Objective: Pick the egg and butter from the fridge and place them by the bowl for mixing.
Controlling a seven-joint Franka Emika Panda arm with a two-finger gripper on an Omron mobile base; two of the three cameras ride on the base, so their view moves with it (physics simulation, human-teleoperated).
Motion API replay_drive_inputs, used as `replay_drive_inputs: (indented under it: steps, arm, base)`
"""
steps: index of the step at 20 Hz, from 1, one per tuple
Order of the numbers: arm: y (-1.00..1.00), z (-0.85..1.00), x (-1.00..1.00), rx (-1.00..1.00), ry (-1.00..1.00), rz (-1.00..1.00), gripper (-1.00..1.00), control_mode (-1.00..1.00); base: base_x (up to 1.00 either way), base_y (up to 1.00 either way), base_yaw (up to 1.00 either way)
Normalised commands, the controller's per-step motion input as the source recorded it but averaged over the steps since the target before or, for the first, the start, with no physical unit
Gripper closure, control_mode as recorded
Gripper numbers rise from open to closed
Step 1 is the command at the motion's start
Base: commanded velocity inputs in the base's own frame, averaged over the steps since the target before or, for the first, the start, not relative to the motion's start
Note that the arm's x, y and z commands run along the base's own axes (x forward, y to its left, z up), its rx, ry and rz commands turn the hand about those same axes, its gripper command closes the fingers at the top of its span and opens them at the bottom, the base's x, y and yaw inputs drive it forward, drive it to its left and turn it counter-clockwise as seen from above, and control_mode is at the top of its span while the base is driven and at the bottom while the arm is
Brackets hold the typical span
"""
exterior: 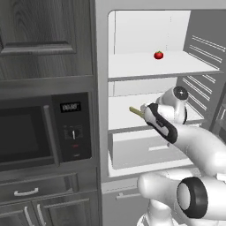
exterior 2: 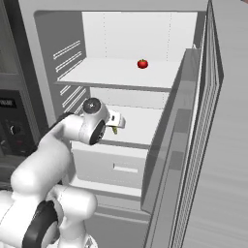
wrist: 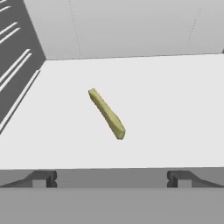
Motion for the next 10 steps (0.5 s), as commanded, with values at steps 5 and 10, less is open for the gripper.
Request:
replay_drive_inputs:
  steps: [5, 10]
  arm:
    - [0.00, -0.46, 0.52, 0.00, 0.00, 0.01, -1.00, -1.00]
    - [0.00, -0.47, 0.42, 0.00, 0.00, 0.01, -1.00, -1.00]
  base:
    - [0.00, 0.00, 0.00]
    - [0.00, 0.00, 0.00]
